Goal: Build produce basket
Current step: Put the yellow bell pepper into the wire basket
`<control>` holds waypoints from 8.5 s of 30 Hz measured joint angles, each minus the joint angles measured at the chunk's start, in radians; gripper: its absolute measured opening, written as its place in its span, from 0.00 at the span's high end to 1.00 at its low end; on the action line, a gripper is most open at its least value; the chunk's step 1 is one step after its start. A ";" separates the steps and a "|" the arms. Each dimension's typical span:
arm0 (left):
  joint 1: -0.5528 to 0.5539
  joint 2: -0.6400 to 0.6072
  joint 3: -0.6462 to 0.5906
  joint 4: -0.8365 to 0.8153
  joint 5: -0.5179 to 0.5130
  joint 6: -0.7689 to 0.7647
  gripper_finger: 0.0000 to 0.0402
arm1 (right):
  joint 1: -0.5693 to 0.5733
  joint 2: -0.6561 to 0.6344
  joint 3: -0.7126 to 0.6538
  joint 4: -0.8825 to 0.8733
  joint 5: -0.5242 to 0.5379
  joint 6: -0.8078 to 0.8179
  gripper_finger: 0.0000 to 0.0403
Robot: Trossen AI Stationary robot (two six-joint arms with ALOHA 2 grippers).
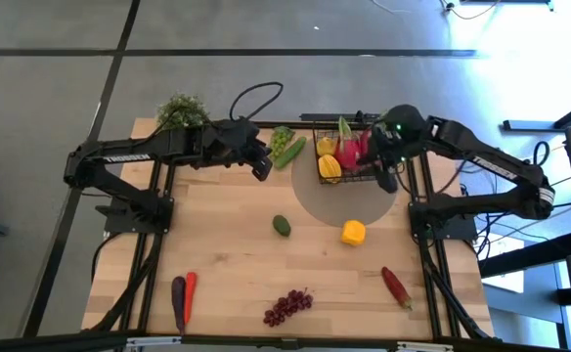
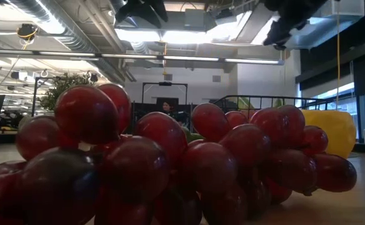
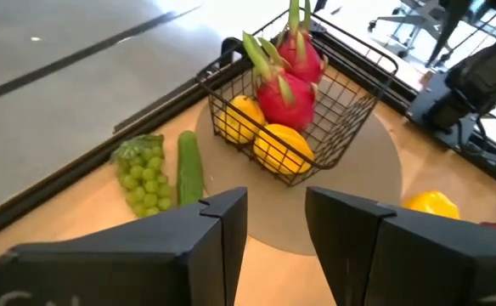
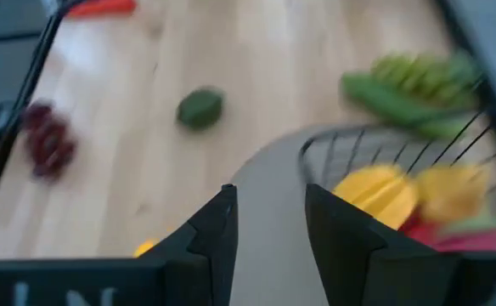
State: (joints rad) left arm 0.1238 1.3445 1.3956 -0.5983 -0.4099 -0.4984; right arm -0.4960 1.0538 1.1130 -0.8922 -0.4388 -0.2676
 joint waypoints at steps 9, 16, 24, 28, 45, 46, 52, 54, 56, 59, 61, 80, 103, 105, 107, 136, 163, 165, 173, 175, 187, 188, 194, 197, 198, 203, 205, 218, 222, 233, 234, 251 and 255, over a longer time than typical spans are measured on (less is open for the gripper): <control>0.048 0.000 0.000 -0.047 0.133 0.003 0.73 | 0.159 -0.023 0.000 -0.258 0.001 0.082 0.68; 0.091 0.000 0.000 -0.108 0.308 0.110 0.73 | 0.267 -0.020 0.000 -0.306 0.054 0.241 0.68; 0.132 0.000 0.000 -0.108 0.668 0.344 0.73 | 0.324 -0.020 0.000 -0.306 0.178 0.369 0.68; 0.127 0.000 0.000 -0.108 0.708 0.441 0.73 | 0.324 -0.020 0.000 -0.306 0.184 0.368 0.68; 0.103 0.000 0.000 -0.132 0.885 0.640 0.73 | 0.324 -0.020 0.000 -0.294 0.177 0.430 0.68; 0.102 0.000 0.000 -0.132 0.861 0.640 0.73 | 0.324 -0.020 0.000 -0.294 0.178 0.440 0.68; 0.102 0.000 0.000 -0.131 0.681 0.640 0.73 | 0.324 -0.020 0.000 -0.290 0.178 0.456 0.68; 0.102 0.000 0.000 -0.131 0.623 0.640 0.73 | 0.324 -0.020 0.000 -0.268 0.177 0.512 0.68; 0.102 0.000 0.000 -0.131 0.572 0.640 0.73 | 0.324 -0.020 0.000 -0.251 0.177 0.588 0.68; 0.102 0.000 0.000 -0.131 0.514 0.640 0.73 | 0.324 -0.020 0.000 -0.242 0.187 0.696 0.68; 0.102 0.000 0.000 -0.131 0.491 0.641 0.73 | 0.324 -0.020 0.000 -0.243 0.215 0.736 0.68; 0.102 0.000 0.000 -0.129 0.478 0.640 0.73 | 0.347 0.023 -0.013 -0.233 0.289 0.640 0.63; 0.102 0.000 0.000 -0.124 0.478 0.640 0.73 | 0.430 0.116 -0.041 -0.186 0.209 0.658 0.24; 0.102 0.000 0.000 -0.124 0.478 0.640 0.73 | 0.448 0.116 -0.041 -0.164 0.209 0.614 0.24; 0.102 0.000 0.000 -0.124 0.478 0.640 0.73 | 0.467 0.116 -0.041 -0.159 0.209 0.557 0.24; 0.102 0.000 0.000 -0.123 0.478 0.640 0.73 | 0.619 0.489 -0.041 -0.127 0.258 0.468 0.24; 0.102 0.000 0.000 -0.118 0.478 0.640 0.73 | 0.637 0.508 -0.019 -0.200 0.369 0.336 0.24; 0.102 0.000 0.000 -0.118 0.478 0.640 0.73 | 0.640 0.508 -0.019 -0.234 0.366 0.228 0.24; 0.102 0.000 0.000 -0.118 0.478 0.640 0.73 | 0.675 0.508 -0.019 -0.247 0.372 -0.167 0.24; 0.102 0.000 0.000 -0.119 0.478 0.640 0.73 | 0.680 0.508 -0.019 -0.238 0.380 -0.220 0.24; 0.102 0.000 0.000 -0.119 0.478 0.640 0.73 | 0.679 0.508 -0.076 -0.158 0.379 -0.370 0.24; 0.102 0.000 0.000 -0.119 0.478 0.640 0.73 | 0.679 0.508 -0.081 -0.155 0.383 -0.370 0.24; 0.102 0.000 0.000 -0.119 0.478 0.640 0.73 | 0.679 0.508 -0.110 -0.154 0.393 -0.399 0.24; 0.102 0.000 0.000 -0.119 0.478 0.640 0.73 | 0.679 0.508 -0.131 -0.150 0.393 -0.401 0.24; 0.102 0.000 0.000 -0.119 0.478 0.640 0.73 | 0.679 0.506 -0.136 -0.142 0.392 -0.404 0.24; 0.102 0.000 0.000 -0.119 0.478 0.640 0.73 | 0.679 0.505 -0.151 -0.110 0.391 -0.410 0.24; 0.102 0.000 0.000 -0.119 0.478 0.640 0.73 | 0.679 0.505 -0.154 -0.100 0.389 -0.410 0.24; 0.102 0.000 0.000 -0.119 0.478 0.640 0.73 | 0.678 0.506 -0.155 -0.076 0.380 -0.414 0.40; 0.102 0.000 0.000 -0.119 0.478 0.640 0.73 | 0.676 0.506 -0.154 -0.072 0.354 -0.392 0.45; 0.102 0.000 0.000 -0.118 0.478 0.640 0.73 | 0.678 0.511 -0.135 -0.083 0.355 -0.342 0.45; 0.102 0.000 0.000 -0.118 0.478 0.640 0.73 | 0.678 0.513 -0.128 -0.082 0.361 -0.341 0.45; 0.102 0.000 0.000 -0.118 0.478 0.640 0.73 | 0.663 0.511 -0.113 -0.109 0.367 -0.176 0.47; 0.102 0.000 0.000 -0.118 0.478 0.640 0.73 | 0.649 0.510 -0.113 -0.110 0.367 -0.103 0.46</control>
State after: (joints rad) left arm 0.2258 1.3443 1.3952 -0.7166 0.0681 0.1421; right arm 0.1527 1.5639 1.0000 -1.0017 -0.0722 -0.3702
